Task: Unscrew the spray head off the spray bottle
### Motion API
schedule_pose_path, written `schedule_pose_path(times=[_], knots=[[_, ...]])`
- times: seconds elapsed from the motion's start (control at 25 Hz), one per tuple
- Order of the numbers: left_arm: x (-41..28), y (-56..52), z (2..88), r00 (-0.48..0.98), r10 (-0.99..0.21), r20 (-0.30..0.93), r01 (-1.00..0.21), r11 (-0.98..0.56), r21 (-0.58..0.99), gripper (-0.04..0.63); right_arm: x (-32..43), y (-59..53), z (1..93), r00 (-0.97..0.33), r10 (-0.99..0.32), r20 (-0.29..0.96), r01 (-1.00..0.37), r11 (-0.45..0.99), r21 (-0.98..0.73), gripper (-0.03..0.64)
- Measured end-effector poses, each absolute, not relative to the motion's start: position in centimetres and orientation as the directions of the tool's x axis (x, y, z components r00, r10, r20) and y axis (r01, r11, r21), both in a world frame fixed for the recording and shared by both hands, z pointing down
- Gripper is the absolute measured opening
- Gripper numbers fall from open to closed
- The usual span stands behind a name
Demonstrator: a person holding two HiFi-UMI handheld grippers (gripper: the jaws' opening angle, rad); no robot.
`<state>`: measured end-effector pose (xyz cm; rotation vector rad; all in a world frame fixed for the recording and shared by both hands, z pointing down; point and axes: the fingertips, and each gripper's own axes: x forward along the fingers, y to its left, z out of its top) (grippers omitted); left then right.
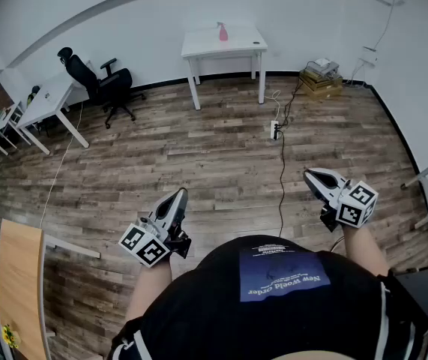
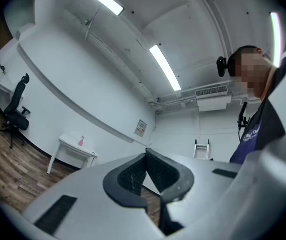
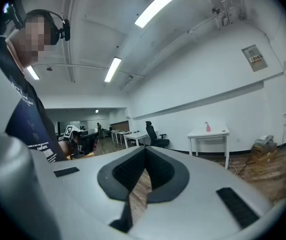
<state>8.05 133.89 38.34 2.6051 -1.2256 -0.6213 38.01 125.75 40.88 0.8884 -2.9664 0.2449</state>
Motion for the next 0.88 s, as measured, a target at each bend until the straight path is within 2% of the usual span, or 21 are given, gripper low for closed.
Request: schedule_pose_path(times=[0.36,0.88], knots=[[11.4,133.4,38.6,0.567,-0.773,-0.286,-0.689,-0.635,0.35,-0.005,41.1,125.4,41.1,-0.842,-0.534,0.077,-0.539,0.831,-0.139,-0.006],[19.7,130.8,39.9,0.607,-0.76,-0.232,-0.666,-0.646,0.374,-0.005,48.1,123.0,42.8,-0.845,-0.53,0.077,-0.534,0.823,-0.193,-0.006]])
